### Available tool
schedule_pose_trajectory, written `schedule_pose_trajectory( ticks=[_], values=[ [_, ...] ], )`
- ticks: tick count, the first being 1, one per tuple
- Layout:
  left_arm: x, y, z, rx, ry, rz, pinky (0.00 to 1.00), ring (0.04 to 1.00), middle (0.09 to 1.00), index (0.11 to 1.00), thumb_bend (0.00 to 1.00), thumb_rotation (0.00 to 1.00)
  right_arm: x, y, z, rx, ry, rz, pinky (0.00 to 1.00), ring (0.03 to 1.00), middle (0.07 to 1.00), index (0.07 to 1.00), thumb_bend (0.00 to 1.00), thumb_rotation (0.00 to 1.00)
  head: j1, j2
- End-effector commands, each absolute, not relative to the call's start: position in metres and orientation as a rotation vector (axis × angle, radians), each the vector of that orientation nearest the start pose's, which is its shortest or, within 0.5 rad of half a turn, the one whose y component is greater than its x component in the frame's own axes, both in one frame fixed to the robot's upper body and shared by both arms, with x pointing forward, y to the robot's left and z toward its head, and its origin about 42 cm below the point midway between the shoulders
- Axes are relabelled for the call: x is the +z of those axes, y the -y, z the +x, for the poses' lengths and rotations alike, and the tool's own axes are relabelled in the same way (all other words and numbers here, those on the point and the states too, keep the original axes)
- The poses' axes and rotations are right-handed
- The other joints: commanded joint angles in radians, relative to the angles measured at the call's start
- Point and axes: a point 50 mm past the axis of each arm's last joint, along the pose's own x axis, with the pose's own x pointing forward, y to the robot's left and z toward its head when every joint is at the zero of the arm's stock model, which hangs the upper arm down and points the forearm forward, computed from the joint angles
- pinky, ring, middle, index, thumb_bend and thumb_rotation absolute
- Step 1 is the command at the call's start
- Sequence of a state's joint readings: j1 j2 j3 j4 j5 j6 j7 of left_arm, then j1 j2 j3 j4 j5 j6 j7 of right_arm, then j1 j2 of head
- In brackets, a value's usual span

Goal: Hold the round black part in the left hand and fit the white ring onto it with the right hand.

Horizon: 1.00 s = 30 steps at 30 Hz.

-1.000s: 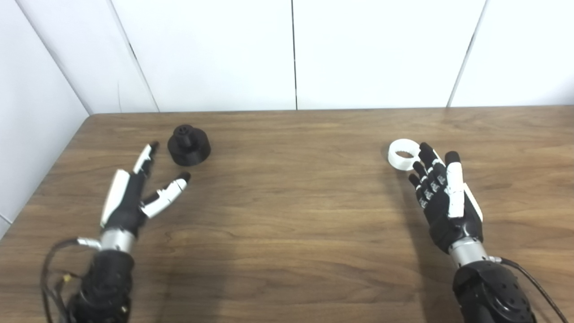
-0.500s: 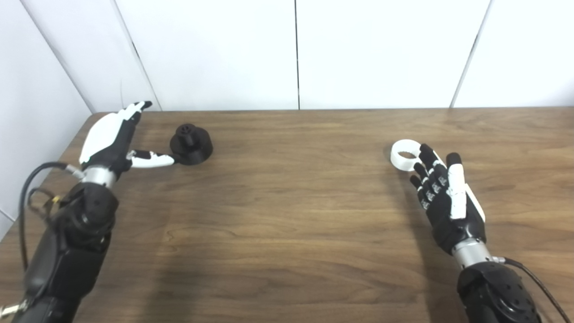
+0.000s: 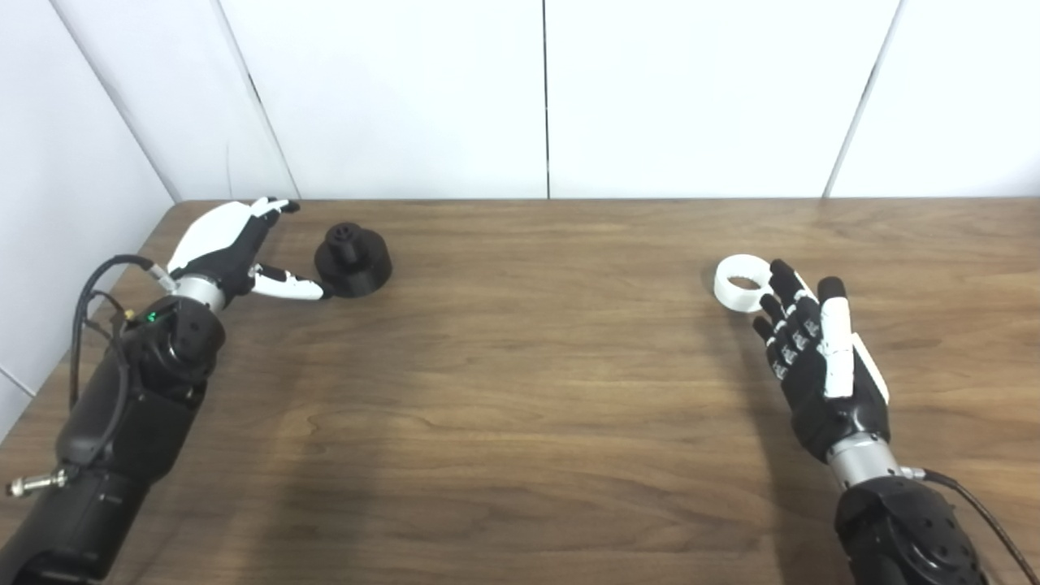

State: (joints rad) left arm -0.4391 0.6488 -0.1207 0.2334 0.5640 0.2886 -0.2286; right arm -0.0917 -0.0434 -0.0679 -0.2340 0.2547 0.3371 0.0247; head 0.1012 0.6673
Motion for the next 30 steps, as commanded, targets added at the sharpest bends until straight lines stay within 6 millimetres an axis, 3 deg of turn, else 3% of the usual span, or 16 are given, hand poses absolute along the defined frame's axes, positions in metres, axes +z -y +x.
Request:
schedule_pose_trajectory(
  ticks=[1,15,22,30],
  values=[
    [0.2616,-0.4073,0.4248,0.063,-0.124,1.231,0.97,1.000,0.997,0.895,1.00,0.30,0.1821,0.2249,0.3119,0.074,0.075,0.211,1.00,1.000,0.998,0.948,0.59,1.00,0.001,0.000],
    [0.2638,-0.4036,0.4299,0.047,-0.159,1.240,0.97,1.000,1.000,0.882,1.00,0.32,0.1851,0.2265,0.3115,0.075,0.077,0.199,0.99,1.000,0.998,0.948,0.59,1.00,-0.001,-0.003],
    [0.2605,-0.4029,0.4325,0.027,-0.182,1.237,0.98,1.000,1.000,0.868,1.00,0.38,0.1858,0.2271,0.3108,0.085,0.080,0.195,1.00,1.000,1.000,0.956,0.59,1.00,-0.002,-0.004],
    [0.2577,-0.4010,0.4346,0.037,-0.209,1.255,0.96,1.000,1.000,0.849,1.00,0.34,0.1870,0.2295,0.3107,0.081,0.086,0.189,0.99,1.000,0.998,0.952,0.60,1.00,-0.006,-0.005]
  ],
)
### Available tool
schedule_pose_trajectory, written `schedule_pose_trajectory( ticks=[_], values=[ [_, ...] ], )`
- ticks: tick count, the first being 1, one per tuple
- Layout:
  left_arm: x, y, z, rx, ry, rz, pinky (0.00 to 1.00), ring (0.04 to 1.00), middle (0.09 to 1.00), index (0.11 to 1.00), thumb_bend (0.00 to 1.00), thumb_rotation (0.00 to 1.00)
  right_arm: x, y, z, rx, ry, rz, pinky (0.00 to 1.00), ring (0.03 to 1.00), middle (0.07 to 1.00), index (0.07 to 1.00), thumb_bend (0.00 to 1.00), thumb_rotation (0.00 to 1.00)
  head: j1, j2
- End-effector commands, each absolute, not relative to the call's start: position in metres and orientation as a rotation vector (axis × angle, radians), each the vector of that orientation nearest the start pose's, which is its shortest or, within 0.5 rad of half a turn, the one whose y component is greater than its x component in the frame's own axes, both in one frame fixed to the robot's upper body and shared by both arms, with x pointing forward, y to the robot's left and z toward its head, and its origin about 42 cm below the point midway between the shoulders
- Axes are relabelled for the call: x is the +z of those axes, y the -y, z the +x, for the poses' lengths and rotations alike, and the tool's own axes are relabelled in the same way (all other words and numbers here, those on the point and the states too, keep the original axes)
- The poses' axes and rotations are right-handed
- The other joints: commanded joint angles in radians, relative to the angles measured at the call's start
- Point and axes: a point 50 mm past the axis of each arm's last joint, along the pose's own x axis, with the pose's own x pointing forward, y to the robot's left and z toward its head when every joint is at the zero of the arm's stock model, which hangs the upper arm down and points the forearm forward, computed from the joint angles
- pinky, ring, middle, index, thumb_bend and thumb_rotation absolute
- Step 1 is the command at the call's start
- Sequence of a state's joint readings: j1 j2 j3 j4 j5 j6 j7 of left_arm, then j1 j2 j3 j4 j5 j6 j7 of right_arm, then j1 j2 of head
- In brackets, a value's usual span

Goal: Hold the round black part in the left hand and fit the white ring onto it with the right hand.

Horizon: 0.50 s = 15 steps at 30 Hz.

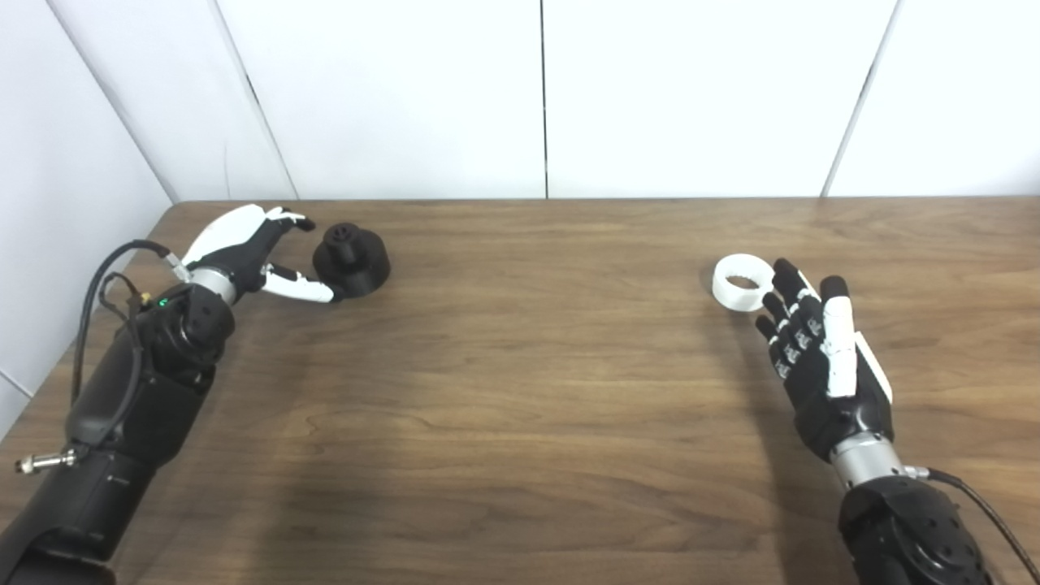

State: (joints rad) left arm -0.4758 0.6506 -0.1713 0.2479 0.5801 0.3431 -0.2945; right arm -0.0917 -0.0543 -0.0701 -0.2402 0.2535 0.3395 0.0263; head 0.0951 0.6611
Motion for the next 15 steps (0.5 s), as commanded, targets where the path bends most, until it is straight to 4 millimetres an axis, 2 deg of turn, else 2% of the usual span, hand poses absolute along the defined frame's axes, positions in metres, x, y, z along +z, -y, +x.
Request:
schedule_pose_trajectory(
  ticks=[1,15],
  values=[
    [0.2572,-0.4014,0.4350,0.037,-0.209,1.256,0.96,1.000,0.999,0.847,1.00,0.33,0.1871,0.2297,0.3106,0.080,0.086,0.188,0.99,1.000,0.998,0.950,0.60,1.00,0.000,0.002],
    [0.2498,-0.4049,0.4439,0.038,-0.225,1.263,0.96,1.000,0.999,0.847,1.00,0.29,0.1881,0.2294,0.3093,0.083,0.089,0.179,1.00,1.000,1.000,0.954,0.61,1.00,0.001,0.001]
  ],
)
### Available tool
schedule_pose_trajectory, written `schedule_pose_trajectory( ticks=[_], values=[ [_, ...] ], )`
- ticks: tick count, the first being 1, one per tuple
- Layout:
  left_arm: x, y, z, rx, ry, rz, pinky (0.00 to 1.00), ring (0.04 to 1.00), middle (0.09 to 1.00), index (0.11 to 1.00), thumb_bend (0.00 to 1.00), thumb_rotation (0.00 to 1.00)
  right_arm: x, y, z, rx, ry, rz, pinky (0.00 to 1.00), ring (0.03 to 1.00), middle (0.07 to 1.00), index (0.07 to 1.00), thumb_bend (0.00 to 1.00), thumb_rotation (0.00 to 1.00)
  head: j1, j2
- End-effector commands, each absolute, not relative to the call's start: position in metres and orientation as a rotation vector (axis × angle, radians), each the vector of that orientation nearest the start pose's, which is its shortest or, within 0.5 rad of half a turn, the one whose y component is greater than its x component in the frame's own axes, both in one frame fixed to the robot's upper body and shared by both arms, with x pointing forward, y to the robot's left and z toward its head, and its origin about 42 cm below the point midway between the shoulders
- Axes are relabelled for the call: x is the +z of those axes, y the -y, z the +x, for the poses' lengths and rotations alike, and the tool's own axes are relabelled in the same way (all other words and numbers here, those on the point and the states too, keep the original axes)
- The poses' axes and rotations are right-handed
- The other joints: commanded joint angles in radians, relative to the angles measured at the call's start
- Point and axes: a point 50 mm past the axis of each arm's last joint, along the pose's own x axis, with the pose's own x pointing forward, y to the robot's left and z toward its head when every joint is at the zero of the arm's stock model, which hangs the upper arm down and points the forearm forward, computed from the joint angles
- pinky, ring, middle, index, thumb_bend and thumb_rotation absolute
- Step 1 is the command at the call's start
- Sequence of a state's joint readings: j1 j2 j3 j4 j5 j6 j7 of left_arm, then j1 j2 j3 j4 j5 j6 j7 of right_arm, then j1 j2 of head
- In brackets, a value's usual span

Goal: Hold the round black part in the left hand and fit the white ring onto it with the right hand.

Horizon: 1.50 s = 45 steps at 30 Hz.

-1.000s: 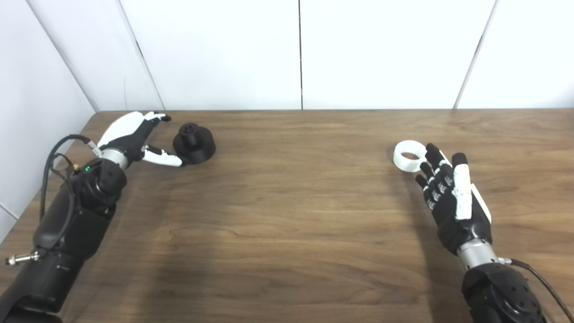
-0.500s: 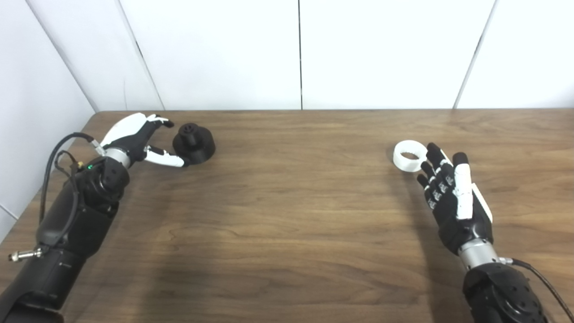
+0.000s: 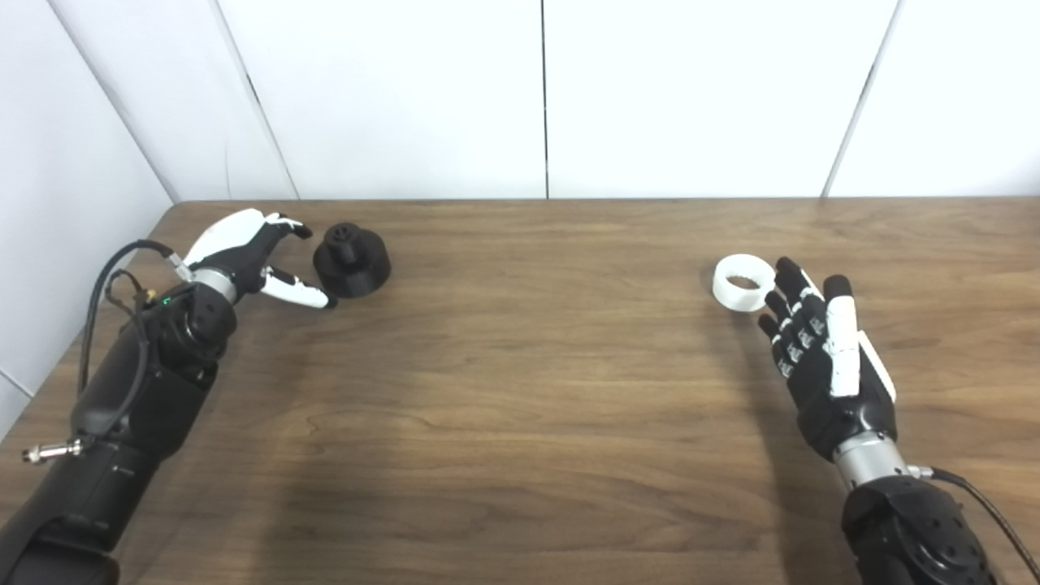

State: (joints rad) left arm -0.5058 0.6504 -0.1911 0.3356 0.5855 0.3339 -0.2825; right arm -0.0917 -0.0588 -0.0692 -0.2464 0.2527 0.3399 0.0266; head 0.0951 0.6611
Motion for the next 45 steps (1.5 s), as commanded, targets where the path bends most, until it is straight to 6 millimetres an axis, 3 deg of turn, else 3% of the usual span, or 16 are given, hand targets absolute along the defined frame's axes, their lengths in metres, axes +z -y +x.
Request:
schedule_pose_trajectory(
  ticks=[1,22,45],
  values=[
    [0.249,-0.405,0.444,0.038,-0.223,1.262,0.96,1.000,1.000,0.847,1.00,0.29,0.188,0.229,0.309,0.085,0.090,0.179,1.00,1.000,1.000,0.953,0.61,1.00,0.001,0.002],
    [0.244,-0.398,0.457,0.009,-0.187,1.265,0.97,1.000,0.991,0.816,1.00,0.24,0.184,0.227,0.304,0.076,0.086,0.180,1.00,1.000,0.996,0.950,0.61,1.00,-0.020,-0.004],
    [0.242,-0.376,0.466,-0.029,-0.184,1.276,0.97,1.000,1.000,0.828,0.99,0.30,0.184,0.231,0.295,0.085,0.087,0.178,1.00,1.000,1.000,0.963,0.61,1.00,-0.036,0.002]
  ],
)
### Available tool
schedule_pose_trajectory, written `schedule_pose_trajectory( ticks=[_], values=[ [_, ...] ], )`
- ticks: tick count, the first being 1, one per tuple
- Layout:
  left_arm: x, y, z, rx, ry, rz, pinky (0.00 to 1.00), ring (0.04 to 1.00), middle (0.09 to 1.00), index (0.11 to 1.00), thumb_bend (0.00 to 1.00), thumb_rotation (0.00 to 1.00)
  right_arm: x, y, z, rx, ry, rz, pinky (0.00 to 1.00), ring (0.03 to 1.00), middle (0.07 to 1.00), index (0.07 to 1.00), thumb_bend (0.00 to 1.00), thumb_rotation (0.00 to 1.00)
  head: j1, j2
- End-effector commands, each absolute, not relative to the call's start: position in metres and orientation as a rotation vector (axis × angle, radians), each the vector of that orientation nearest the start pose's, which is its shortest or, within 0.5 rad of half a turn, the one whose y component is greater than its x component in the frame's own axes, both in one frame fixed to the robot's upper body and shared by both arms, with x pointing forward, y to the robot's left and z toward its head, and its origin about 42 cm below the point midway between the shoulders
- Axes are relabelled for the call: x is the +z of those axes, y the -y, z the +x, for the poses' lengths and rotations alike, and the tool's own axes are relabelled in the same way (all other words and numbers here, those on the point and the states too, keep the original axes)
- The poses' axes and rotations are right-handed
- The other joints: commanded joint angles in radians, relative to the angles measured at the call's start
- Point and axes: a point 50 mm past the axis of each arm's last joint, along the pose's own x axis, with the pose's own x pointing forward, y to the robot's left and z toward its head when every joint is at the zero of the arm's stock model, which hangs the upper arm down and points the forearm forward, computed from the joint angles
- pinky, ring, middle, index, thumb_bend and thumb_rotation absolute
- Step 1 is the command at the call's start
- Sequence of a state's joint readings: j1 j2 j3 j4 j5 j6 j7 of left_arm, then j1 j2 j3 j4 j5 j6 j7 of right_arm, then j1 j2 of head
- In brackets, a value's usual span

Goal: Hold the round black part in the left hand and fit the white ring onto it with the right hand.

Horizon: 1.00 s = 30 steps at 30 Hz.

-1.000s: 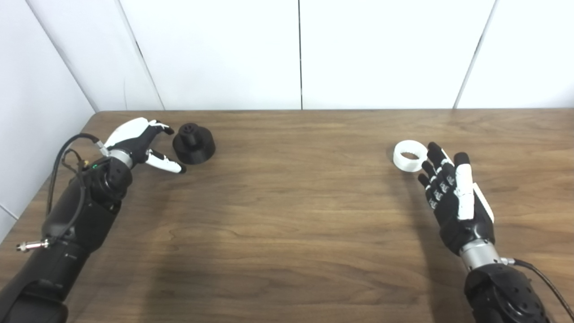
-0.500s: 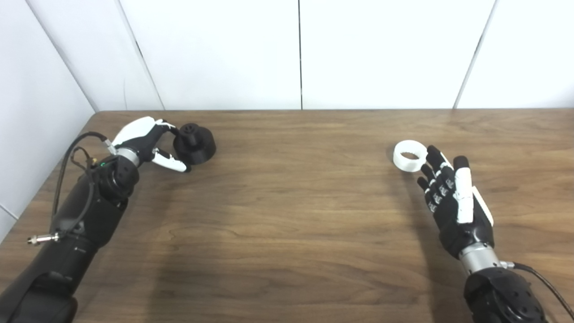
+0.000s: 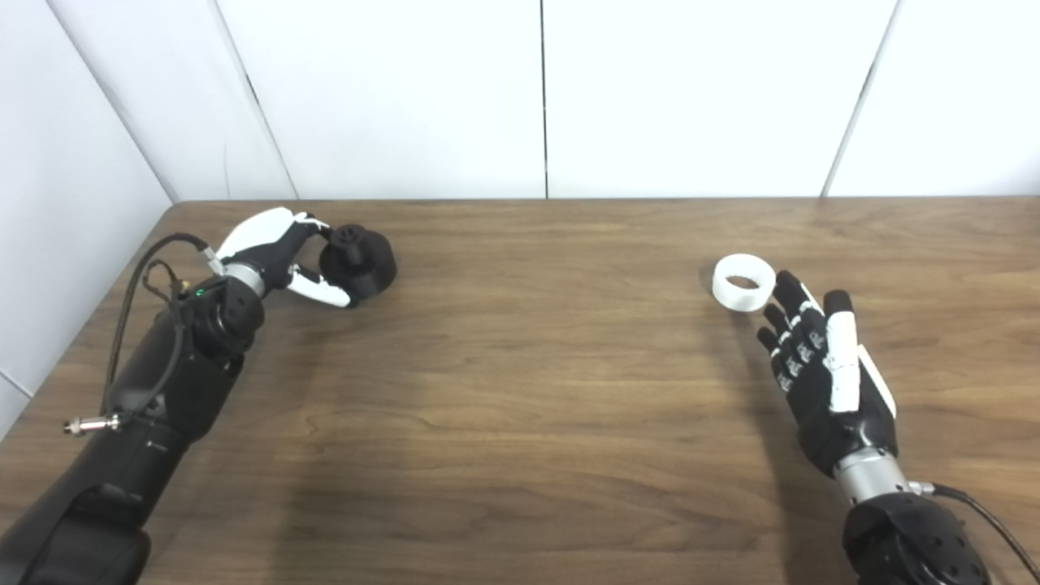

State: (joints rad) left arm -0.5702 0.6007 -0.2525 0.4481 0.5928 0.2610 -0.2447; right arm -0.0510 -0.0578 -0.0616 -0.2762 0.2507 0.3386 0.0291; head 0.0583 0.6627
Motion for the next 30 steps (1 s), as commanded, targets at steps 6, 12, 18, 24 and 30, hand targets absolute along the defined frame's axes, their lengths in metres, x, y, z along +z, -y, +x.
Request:
schedule_pose_trajectory(
  ticks=[6,12,18,24,30],
  values=[
    [0.2405,-0.3722,0.4692,-0.036,-0.186,1.269,0.97,1.000,0.997,0.825,0.98,0.29,0.1833,0.2316,0.2942,0.087,0.090,0.180,1.00,1.000,1.000,0.968,0.60,1.00,-0.004,0.002],
    [0.2371,-0.3711,0.4707,-0.033,-0.180,1.270,0.97,1.000,0.992,0.807,0.94,0.26,0.1839,0.2328,0.2937,0.081,0.094,0.175,1.00,1.000,1.000,0.965,0.60,1.00,-0.005,0.001],
    [0.2365,-0.3715,0.4702,-0.035,-0.168,1.274,0.97,1.000,0.978,0.769,0.87,0.25,0.1844,0.2335,0.2936,0.079,0.095,0.176,1.00,1.000,1.000,0.967,0.61,1.00,-0.005,0.000],
    [0.2346,-0.3717,0.4715,-0.033,-0.164,1.272,0.97,1.000,0.967,0.715,0.82,0.18,0.1852,0.2347,0.2954,0.081,0.097,0.175,1.00,1.000,1.000,0.961,0.62,1.00,-0.008,-0.002],
    [0.2332,-0.3734,0.4709,-0.038,-0.153,1.271,0.99,1.000,0.958,0.694,0.80,0.17,0.1864,0.2354,0.2961,0.079,0.102,0.185,1.00,1.000,1.000,0.959,0.62,1.00,-0.005,-0.003]
  ],
)
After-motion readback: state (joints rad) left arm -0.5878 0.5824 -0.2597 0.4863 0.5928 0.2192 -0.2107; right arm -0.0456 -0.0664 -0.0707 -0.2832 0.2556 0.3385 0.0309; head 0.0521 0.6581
